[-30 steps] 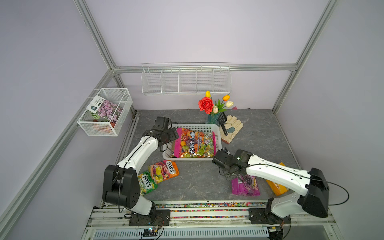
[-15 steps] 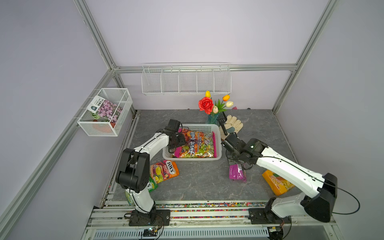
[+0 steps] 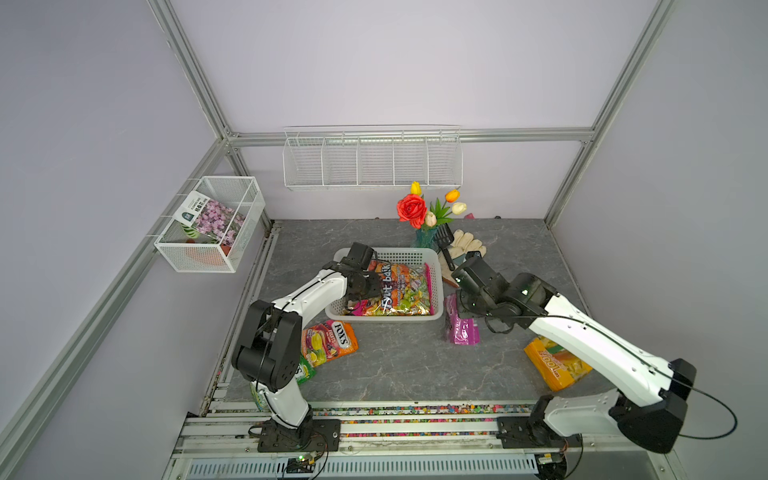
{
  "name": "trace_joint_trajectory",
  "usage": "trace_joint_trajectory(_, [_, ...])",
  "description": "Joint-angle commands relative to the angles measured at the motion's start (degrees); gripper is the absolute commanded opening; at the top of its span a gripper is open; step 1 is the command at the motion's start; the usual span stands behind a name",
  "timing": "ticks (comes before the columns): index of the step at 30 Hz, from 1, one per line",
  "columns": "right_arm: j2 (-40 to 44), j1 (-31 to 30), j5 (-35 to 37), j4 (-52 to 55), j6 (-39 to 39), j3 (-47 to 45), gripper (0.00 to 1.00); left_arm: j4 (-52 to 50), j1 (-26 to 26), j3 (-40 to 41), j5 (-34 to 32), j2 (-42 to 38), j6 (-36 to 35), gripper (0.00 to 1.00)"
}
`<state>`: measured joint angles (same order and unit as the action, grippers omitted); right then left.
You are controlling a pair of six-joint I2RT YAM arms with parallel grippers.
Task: Put the candies in the basket
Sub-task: Adjust the candy in the basket, then move the basket to the center of the board.
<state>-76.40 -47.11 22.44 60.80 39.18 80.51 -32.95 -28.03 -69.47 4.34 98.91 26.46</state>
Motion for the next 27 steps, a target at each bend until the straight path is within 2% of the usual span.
trace_joint_trajectory(1, [1.0,0.4,1.7,-3.1,-0.5,3.9,0.0,-2.8,-2.1,1.4,2.5,-0.6,-0.5,0.5])
trace_joint_trajectory(4, [-0.3,0.4,0.5,-6.3,-1.1,5.7,0.0,-5.1,-2.0,-0.4,-4.1,-2.4,-0.8,0.61])
trace_joint_trajectory(6, [-1.6,0.4,-0.7,-10.2,-1.7,6.1,0.0,-7.8,-1.6,-3.0,-8.9,-2.8,-1.5,0.77])
trace_joint_trajectory(9, [-4.0,0.4,-2.9,-16.2,-1.6,6.7,0.0,-10.0,-0.1,-5.2,-12.7,-4.2,-1.4,0.84])
trace_joint_trajectory(11, [-6.2,0.4,-3.9,-19.0,-1.8,7.7,0.0,-10.3,1.9,-5.3,-12.9,-5.5,-0.7,0.84])
trace_joint_trajectory(15, [-11.0,0.2,-5.8,-22.4,-2.4,10.9,0.0,-10.6,6.9,-5.2,-13.7,-7.0,-0.1,0.73])
trace_joint_trajectory(21, [-15.9,0.0,-7.9,-23.9,-1.4,15.2,0.0,-11.3,10.5,-6.7,-17.2,-3.6,-0.5,0.66])
trace_joint_trajectory(27, [-17.5,-0.2,-9.7,-24.3,-0.6,15.5,0.0,-11.8,12.8,-6.8,-18.6,-0.9,1.8,0.67])
